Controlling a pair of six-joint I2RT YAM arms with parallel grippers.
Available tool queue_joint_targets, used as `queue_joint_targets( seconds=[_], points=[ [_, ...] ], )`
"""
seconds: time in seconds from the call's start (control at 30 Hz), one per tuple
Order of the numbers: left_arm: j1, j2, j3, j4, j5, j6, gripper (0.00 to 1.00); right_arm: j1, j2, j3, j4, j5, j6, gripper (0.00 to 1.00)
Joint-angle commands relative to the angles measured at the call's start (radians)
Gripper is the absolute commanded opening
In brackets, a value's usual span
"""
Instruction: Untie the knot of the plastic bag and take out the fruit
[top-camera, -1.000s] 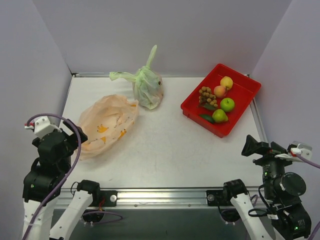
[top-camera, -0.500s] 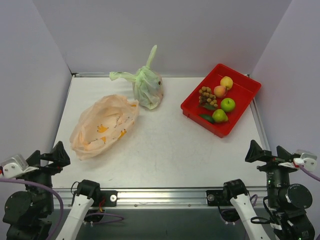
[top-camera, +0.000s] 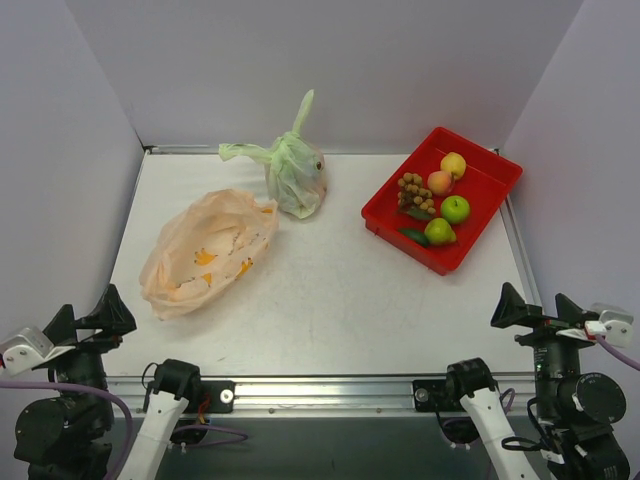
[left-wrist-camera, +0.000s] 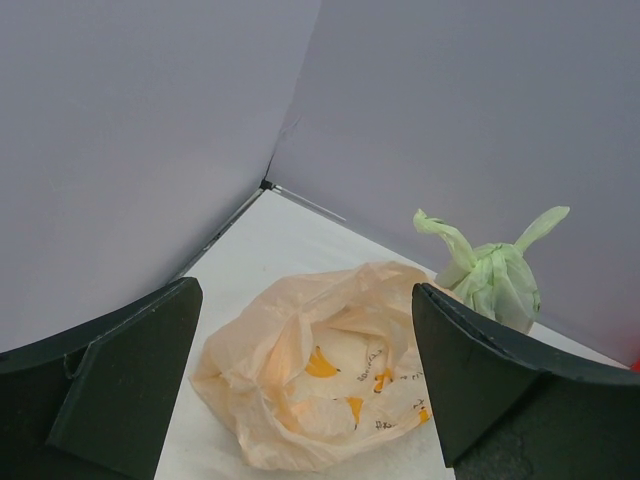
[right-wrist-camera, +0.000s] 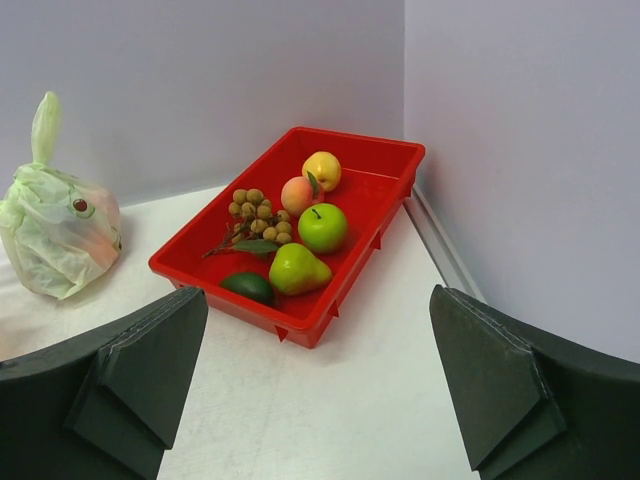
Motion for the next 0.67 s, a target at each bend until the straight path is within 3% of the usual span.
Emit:
queue_joint_targets(
  seconds=[0.0, 0.63],
  points=[
    [-0.003, -0.007, -0.011, 0.065, -0.025, 0.016, 0.97, 0.005, 0.007, -0.009, 0.027, -0.007, -0.019, 1.0],
    [-0.003, -0.024, -0.054, 0.069, -0.039, -0.019, 0.97, 0.005, 0.053, -0.015, 0.03, -0.057, -0.006, 1.0]
  ],
)
